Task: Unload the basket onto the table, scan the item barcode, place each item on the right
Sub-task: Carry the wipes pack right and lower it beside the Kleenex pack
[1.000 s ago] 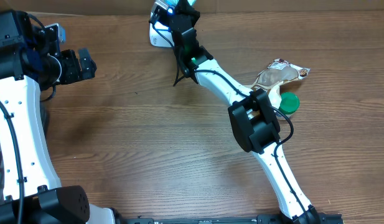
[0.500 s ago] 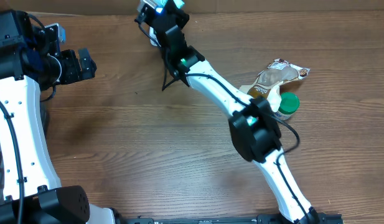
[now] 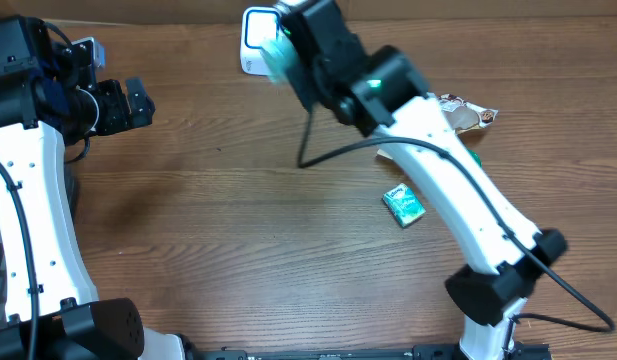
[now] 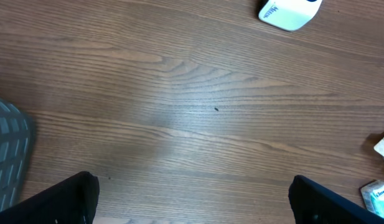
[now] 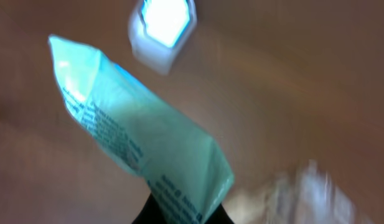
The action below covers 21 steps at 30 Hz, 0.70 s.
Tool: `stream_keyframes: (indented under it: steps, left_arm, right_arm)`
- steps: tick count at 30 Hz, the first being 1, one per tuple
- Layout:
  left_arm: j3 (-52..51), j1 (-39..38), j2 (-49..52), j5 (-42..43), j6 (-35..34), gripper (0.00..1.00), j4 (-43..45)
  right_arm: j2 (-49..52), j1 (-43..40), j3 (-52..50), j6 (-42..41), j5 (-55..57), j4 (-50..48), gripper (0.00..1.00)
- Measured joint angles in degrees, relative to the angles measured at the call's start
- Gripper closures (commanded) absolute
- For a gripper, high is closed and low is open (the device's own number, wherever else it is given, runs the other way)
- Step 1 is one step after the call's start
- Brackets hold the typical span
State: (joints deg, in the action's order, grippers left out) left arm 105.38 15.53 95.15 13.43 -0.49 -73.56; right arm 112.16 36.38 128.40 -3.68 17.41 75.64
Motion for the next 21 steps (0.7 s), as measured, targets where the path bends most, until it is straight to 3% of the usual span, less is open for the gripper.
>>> stream_keyframes:
  steps: [6,15,17,21]
  left_arm:
    - [0.0,0.0,0.0,0.0,0.0,0.0,0.0]
    - [0.0,0.0,0.0,0.0,0.0,0.0,0.0]
    - [0.0,0.0,0.0,0.0,0.0,0.0,0.0]
    - [0.0,0.0,0.0,0.0,0.0,0.0,0.0]
  right_arm:
    - [-0.2,-5.6,-2.9,-18.8,-1.5,20.5,0.96]
    - [0.0,-12.0,-22.8,-35.2,-2.4,18.3,0.96]
    - [0.1,-13.1,-26.5,-36.8,-2.6,16.9,0.82]
    - [0.3,-16.0,-29.7,-38.6,-3.0,15.8,0.43]
